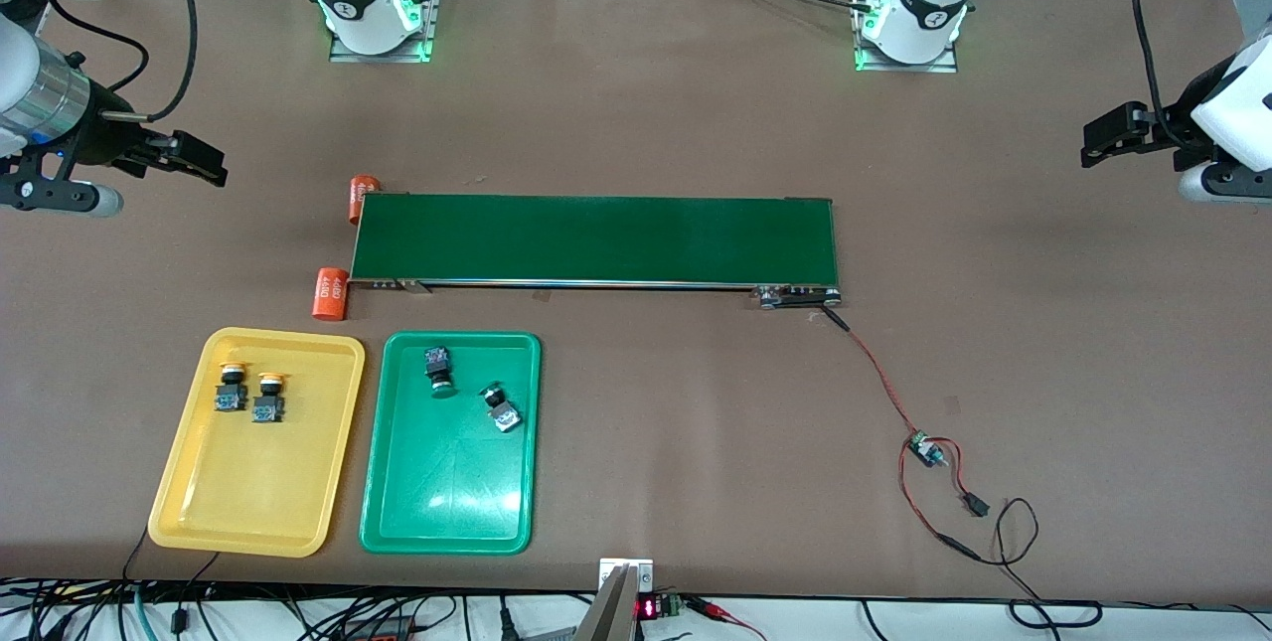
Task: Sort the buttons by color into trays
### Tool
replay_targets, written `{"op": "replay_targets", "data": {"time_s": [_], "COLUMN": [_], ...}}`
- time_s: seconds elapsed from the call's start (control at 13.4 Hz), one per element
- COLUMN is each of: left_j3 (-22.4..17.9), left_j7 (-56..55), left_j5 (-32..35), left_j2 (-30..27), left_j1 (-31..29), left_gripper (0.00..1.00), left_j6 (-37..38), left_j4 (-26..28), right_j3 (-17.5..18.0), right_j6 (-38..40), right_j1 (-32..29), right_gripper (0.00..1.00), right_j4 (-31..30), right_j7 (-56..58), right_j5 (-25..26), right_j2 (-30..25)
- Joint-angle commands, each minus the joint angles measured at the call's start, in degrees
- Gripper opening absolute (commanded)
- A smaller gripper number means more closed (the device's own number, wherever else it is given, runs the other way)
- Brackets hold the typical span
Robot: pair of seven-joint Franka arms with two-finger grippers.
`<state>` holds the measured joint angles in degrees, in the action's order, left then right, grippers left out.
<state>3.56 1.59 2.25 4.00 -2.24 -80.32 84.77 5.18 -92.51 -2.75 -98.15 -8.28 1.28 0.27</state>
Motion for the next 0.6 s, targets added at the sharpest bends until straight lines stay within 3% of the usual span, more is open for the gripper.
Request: {"op": "replay_targets", "data": {"time_s": [0.0, 0.52], "left_j3": [0.0, -0.1], "left_j7": [0.2, 0.2], "left_j5": [0.5, 0.5], "left_j2": [0.0, -0.1], "left_j1": [0.0, 0.0], "left_gripper": [1.0, 1.0], "left_j6": [1.2, 1.3], "left_j4": [-1.2, -1.1], "right_j3": [-0.6, -0.3], "right_j6": [0.8, 0.8], "right_j1": [0.5, 0.4], "right_gripper": [1.0, 1.0], "right_j4": [1.0, 0.9], "right_j7": [0.2, -0.2], "right_j5": [-1.0, -0.9], "right_j2": [0.3, 0.3]}}
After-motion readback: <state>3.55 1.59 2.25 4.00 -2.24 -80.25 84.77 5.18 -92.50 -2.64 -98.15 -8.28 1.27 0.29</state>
